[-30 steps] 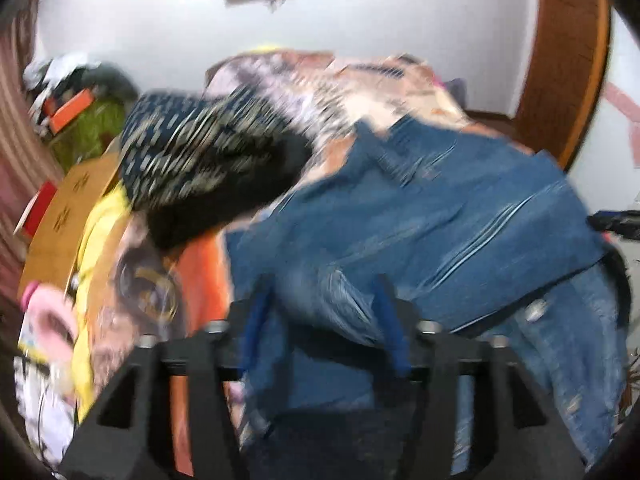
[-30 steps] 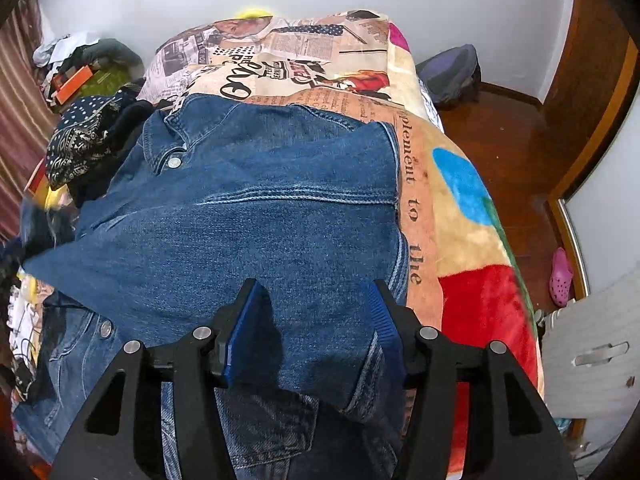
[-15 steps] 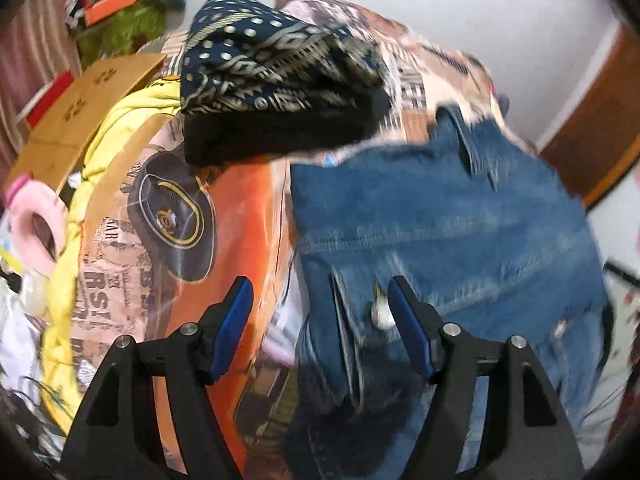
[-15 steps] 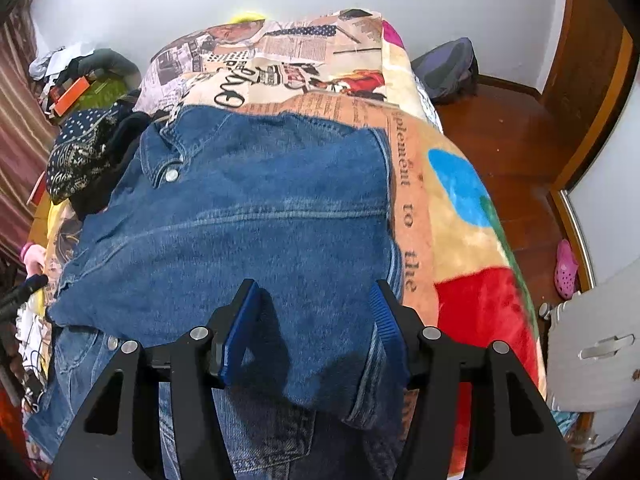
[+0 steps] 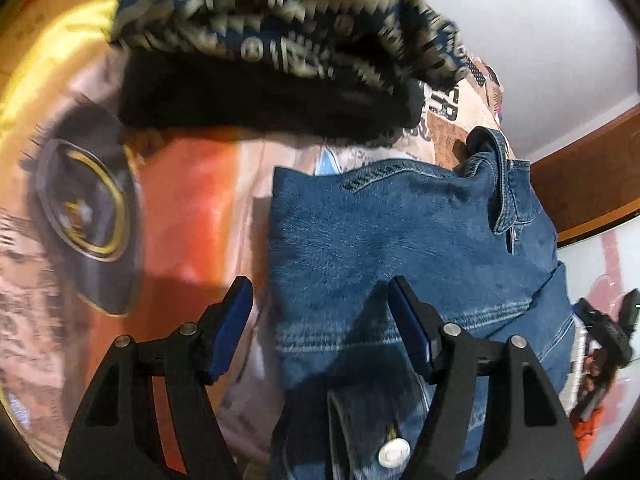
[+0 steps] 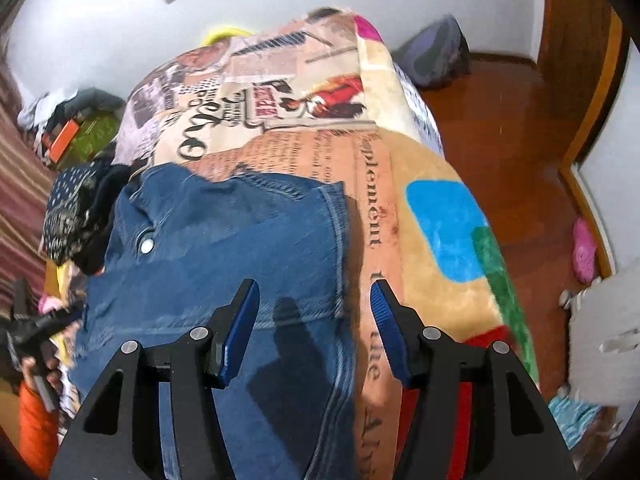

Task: Fold large clothes
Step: 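Grasp the jacket hem with the left gripper while the right gripper grasps it too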

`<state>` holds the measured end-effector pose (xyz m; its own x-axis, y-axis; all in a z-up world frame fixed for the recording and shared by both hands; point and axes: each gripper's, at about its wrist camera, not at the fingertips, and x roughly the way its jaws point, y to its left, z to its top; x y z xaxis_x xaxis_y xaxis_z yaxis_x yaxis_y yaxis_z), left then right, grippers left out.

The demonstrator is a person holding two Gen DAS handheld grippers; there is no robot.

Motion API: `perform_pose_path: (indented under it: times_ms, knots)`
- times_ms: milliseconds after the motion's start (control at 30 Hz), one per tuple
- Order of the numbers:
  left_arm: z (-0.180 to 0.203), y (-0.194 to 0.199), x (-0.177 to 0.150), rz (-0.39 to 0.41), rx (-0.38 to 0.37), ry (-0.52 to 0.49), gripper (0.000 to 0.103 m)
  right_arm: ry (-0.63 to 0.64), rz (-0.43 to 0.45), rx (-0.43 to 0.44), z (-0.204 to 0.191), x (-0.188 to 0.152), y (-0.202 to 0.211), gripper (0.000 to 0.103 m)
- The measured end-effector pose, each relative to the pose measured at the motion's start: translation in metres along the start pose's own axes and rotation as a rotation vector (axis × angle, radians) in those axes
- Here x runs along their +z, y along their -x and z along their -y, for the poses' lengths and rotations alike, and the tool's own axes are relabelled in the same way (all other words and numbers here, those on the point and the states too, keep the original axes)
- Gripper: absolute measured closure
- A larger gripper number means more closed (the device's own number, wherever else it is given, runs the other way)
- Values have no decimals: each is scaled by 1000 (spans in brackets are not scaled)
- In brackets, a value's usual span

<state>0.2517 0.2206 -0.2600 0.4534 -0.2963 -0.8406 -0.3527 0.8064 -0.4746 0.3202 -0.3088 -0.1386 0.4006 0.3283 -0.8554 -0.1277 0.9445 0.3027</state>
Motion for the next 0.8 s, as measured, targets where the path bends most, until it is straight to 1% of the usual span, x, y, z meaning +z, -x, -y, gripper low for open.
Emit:
perform_pose_path:
  times_ms: [100, 167, 267, 333, 400, 433, 467, 500, 533, 567, 600, 667, 733, 800]
  knots:
    - [-8, -14, 6, -36, -69, 53, 34, -44, -39, 27, 13, 9, -16, 49]
    - [-14, -25, 11, -58, -118, 91, 34, -43, -65, 56, 15, 14, -26, 49]
    - [-19, -39, 17, -61, -110, 107, 34, -33, -102, 80, 12, 20, -42, 49]
    - [-18, -41, 21, -47, -117, 111, 34, -42, -119, 94, 12, 22, -51, 49]
    - [-16, -42, 23, -43, -126, 112, 34, -55, -132, 133, 11, 24, -58, 49]
    - [-15, -42, 23, -42, -126, 106, 38, -59, -132, 144, 11, 24, -60, 49]
    - [-13, -41, 23, -40, -133, 93, 49, -62, -124, 146, 10, 25, -61, 49]
    - [-10, -39, 23, -34, -135, 85, 55, -61, -119, 144, 9, 25, -61, 51]
    - [-5, -35, 23, -23, -125, 72, 73, -58, -111, 139, 8, 24, -60, 55]
    - [1, -28, 23, 3, -90, 47, 91, -51, -98, 135, 6, 24, -57, 68]
    - [8, -20, 23, 40, -48, 16, 93, -44, -86, 123, 4, 24, -54, 80]
    - [29, 0, 25, 133, 39, -66, 96, -30, -42, 108, 1, 25, -42, 91]
    - [51, 17, 27, 192, 96, -143, 96, -26, 10, 125, 0, 27, -25, 93]
    - [78, 38, 29, 247, 130, -221, 96, -16, 68, 139, -5, 31, -1, 95]
